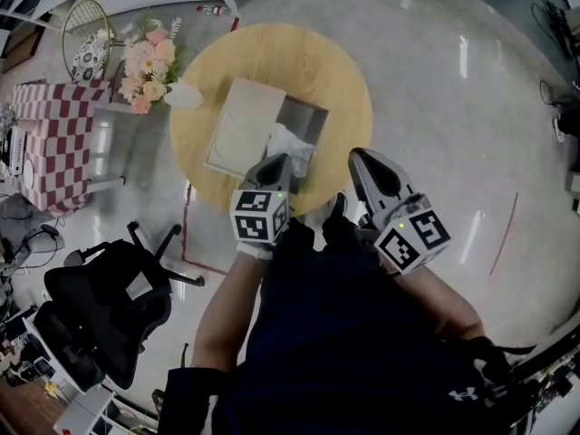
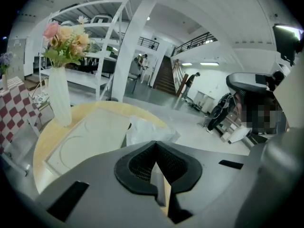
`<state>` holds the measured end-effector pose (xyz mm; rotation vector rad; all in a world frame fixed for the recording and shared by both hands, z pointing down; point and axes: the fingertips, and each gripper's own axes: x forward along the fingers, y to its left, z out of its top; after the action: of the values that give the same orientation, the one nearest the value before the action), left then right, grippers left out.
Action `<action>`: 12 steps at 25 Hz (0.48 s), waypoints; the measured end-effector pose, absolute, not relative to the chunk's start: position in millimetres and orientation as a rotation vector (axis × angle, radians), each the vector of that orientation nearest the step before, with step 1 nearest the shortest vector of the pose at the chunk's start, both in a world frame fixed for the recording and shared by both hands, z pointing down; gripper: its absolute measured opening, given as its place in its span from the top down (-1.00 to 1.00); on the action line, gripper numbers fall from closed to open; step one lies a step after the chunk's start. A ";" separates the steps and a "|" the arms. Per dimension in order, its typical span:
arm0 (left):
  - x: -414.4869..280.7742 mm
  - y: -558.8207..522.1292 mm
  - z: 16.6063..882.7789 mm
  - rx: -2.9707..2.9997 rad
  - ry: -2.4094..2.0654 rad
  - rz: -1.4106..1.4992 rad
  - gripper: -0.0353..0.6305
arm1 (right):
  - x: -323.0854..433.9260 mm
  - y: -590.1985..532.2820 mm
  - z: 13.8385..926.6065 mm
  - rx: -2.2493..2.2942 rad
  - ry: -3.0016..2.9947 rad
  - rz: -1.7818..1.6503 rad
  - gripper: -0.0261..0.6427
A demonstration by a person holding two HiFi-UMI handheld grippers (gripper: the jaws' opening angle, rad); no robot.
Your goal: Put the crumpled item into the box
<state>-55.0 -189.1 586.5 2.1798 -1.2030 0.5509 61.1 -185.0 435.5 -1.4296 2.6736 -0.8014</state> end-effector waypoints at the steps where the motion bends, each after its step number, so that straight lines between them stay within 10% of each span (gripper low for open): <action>1: -54.3 -190.8 590.3 2.171 -1.198 0.557 0.85 | 62.4 -186.8 437.2 -1.432 2.673 -0.808 0.91; 12: -50.8 -205.2 634.7 2.114 -1.164 0.697 0.85 | 71.2 -206.2 451.5 -1.459 2.657 -0.862 0.91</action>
<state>-50.8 -205.2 634.7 2.1141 -1.1643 0.6971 71.2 -206.2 451.5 -1.4586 2.6575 -0.8619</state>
